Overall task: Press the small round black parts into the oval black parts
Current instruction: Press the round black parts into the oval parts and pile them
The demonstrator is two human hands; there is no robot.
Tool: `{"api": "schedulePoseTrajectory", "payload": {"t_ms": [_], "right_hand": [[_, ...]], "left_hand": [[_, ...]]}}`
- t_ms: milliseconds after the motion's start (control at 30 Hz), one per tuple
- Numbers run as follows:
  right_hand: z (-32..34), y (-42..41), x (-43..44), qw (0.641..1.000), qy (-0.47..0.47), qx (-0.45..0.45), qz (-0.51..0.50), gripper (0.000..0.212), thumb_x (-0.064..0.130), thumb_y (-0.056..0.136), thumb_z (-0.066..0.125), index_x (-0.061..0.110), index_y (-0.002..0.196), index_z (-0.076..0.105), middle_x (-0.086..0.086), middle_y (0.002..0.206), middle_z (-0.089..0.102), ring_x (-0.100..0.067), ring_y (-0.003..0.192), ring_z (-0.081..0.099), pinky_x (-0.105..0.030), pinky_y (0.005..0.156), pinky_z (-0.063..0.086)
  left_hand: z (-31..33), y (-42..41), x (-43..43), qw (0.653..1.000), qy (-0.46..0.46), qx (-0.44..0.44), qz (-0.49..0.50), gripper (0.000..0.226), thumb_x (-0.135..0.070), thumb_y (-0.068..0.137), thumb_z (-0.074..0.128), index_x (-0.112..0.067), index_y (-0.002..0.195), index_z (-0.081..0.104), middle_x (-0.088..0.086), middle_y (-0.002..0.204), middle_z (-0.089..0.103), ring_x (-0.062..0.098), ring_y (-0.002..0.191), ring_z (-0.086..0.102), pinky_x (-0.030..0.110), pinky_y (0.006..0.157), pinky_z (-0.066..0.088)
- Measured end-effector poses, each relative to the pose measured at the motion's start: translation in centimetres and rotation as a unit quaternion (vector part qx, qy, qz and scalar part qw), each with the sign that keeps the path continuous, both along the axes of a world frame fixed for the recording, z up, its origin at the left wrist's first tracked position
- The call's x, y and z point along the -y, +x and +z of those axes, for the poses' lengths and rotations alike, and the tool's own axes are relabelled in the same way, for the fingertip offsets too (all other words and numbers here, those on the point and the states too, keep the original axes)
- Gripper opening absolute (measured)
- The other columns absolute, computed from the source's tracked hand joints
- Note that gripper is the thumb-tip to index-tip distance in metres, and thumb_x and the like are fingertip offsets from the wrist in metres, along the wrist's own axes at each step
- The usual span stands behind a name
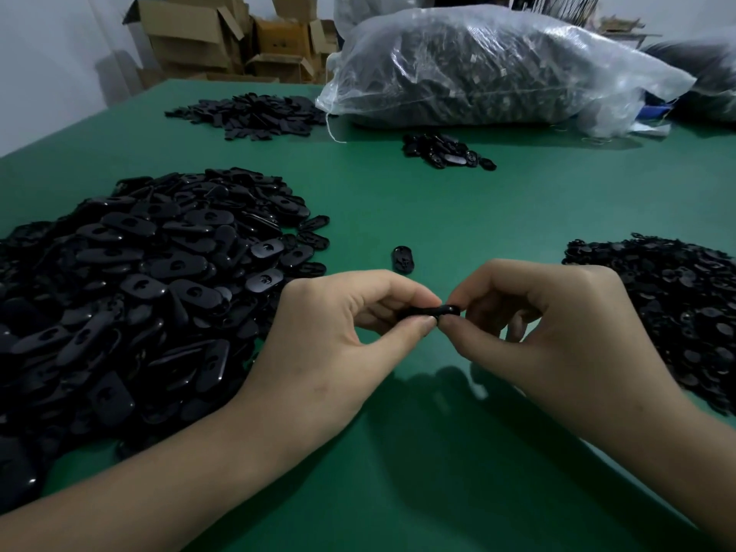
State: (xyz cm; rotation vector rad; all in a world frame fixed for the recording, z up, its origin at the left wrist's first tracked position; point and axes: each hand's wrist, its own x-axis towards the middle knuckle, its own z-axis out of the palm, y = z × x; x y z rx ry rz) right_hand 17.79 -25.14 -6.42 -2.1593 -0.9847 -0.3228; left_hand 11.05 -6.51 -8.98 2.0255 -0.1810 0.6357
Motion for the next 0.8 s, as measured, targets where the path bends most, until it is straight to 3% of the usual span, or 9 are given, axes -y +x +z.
{"api": "schedulePoseTrajectory", "payload": {"t_ms": [300,800], "right_hand": [[-0.02,-0.45,-0.36,0.999,0.040,-0.018,-0.005,0.005,0.033,0.079,0.075,0.029,0.079,0.073,0.018,0.065,0.069,-0.011,0.056,0.066,-0.028,0.056,0.053],[-0.38,-0.35,-0.70,0.989,0.091,-0.119,0.000,0.016,0.013,0.082,0.079,0.025,0.077,0.070,0.007,0.066,0.072,-0.010,0.060,0.072,-0.037,0.065,0.057]], "left_hand": [[0.11,-0.12,0.18,1.000,0.008,0.017,0.019,0.018,-0.004,0.085,0.079,-0.020,0.094,0.079,-0.013,0.084,0.076,0.008,0.080,0.074,0.018,0.078,0.058],[0.09,0.10,0.20,1.000,-0.023,-0.013,0.017,0.015,-0.008,0.086,0.081,-0.021,0.093,0.078,-0.012,0.083,0.077,0.006,0.080,0.074,0.013,0.078,0.055]]}}
